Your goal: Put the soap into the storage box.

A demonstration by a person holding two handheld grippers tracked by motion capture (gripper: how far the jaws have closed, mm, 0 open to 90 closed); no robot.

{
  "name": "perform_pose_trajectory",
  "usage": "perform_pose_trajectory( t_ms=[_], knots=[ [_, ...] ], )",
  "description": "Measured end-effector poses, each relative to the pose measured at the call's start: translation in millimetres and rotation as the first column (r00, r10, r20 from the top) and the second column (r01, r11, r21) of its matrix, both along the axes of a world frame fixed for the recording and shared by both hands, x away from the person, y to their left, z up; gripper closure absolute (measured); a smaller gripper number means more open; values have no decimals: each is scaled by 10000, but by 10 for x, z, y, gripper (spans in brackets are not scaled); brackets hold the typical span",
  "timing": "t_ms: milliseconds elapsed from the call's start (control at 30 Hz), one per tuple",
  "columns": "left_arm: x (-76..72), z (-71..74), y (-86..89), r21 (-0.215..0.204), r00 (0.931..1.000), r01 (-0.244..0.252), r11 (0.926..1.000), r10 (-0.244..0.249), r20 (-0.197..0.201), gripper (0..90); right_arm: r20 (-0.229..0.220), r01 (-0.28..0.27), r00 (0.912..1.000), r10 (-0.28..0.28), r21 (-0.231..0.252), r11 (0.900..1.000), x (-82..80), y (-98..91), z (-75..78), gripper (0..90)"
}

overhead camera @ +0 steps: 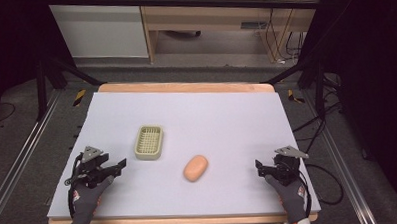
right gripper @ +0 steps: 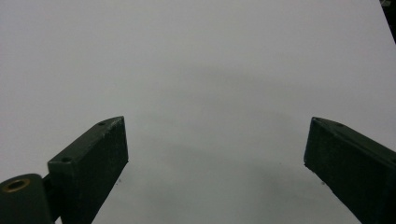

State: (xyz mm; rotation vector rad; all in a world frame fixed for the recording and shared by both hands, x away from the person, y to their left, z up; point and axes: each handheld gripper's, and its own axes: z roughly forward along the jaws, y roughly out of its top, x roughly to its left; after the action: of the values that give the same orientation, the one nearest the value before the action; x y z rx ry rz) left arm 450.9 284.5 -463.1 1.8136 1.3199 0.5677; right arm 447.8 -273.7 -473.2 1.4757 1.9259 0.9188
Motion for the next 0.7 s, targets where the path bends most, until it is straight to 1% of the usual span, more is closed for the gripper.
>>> perform_pose_trajectory(
  t_ms=[33, 100, 233, 300, 433, 500, 567, 633, 700],
  knots=[
    [-4, 4, -9, -41, 10000, -32, 10000, 32, 25, 267, 32, 24, 10000, -24, -55, 10000, -7, 10, 4, 95],
    [-8, 10, -19, -28, 10000, 9, 10000, -9, -14, 270, 67, -16, 10000, 16, 35, 10000, -17, 16, 13, 111],
    [-20, 21, -57, -83, 9999, 113, 9999, -113, -47, 275, 3, -21, 10000, 21, 97, 10000, -21, 22, -1, 113],
    [-24, 27, -70, -89, 9999, 123, 9999, -123, 8, 277, 71, -15, 10000, 15, 109, 9999, -24, 21, -6, 112],
    [-55, 65, -128, -64, 9996, 258, 9996, -257, 137, 282, 89, 28, 10000, -30, 153, 9999, -36, 25, -4, 106],
    [-60, 72, -155, 13, 9991, 400, 9992, -400, 104, 282, 113, -36, 9999, 34, 129, 9999, -44, 23, -5, 106],
    [-62, 72, -173, 40, 9990, 439, 9990, -440, 84, 280, 102, -31, 9999, 30, 126, 9999, -50, 26, -2, 105],
    [-63, 79, -220, 166, 9983, 570, 9982, -571, 71, 279, 218, -29, 9998, 24, 186, 9998, -75, 22, 14, 100],
    [-65, 83, -239, 95, 9984, 566, 9983, -567, 85, 279, 266, -9, 9996, 3, 213, 9998, -82, 20, 20, 98]
  ],
)
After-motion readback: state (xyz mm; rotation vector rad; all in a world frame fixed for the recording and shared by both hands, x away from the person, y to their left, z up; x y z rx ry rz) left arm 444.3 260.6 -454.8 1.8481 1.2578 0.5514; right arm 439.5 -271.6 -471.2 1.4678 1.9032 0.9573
